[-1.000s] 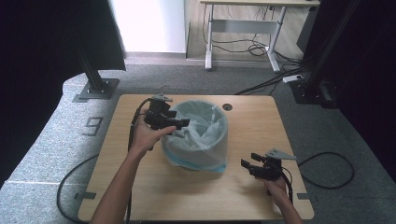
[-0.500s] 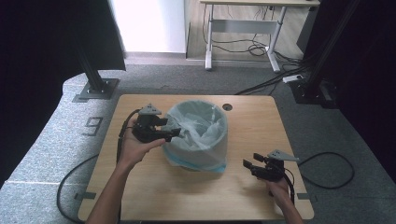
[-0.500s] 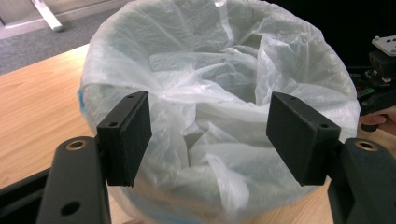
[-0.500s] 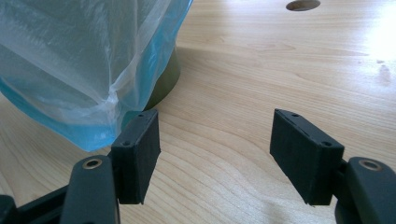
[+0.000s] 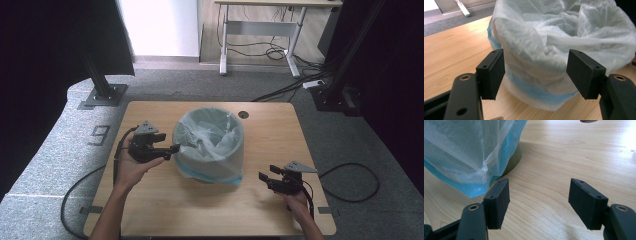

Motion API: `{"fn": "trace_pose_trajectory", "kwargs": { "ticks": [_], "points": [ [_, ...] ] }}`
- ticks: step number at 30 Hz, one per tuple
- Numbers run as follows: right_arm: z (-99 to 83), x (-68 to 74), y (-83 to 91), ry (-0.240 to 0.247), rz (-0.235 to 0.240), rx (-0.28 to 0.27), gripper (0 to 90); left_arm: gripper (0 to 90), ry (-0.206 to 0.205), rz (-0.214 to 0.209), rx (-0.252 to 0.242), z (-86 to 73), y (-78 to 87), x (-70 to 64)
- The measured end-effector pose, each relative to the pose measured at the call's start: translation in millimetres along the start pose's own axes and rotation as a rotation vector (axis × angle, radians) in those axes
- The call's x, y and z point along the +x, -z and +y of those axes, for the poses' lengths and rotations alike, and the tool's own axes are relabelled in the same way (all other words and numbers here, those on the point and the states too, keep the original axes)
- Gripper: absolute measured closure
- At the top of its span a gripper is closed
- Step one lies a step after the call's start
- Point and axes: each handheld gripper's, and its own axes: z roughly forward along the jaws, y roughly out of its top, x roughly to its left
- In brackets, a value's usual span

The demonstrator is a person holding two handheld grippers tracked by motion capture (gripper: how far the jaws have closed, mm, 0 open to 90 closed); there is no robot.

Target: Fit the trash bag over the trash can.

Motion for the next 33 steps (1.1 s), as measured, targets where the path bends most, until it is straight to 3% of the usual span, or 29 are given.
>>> {"fn": "trace_pose_trajectory", "kwargs": {
  "ticks": [8, 19, 26, 33],
  "points": [
    [-1.8, 1.3, -2.9, 0.009, 0.001, 0.013, 32.4, 30.6, -0.009, 0.029, 0.007, -21.3, 5.8, 4.3],
    [-2.8, 0.1, -2.1, 0.003, -0.006, 0.015, 32.4, 30.4, 0.017, 0.039, 0.045, -47.9, -0.2, 7.8],
    [-3.0, -0.2, -2.3, 0.004, -0.006, 0.018, 32.4, 30.0, 0.013, 0.048, 0.083, -56.5, -8.9, 5.5],
    [-3.1, -0.3, -2.5, 0.005, -0.007, 0.021, 32.4, 29.8, 0.027, 0.046, 0.091, -60.4, -12.2, 6.7]
  ]
}}
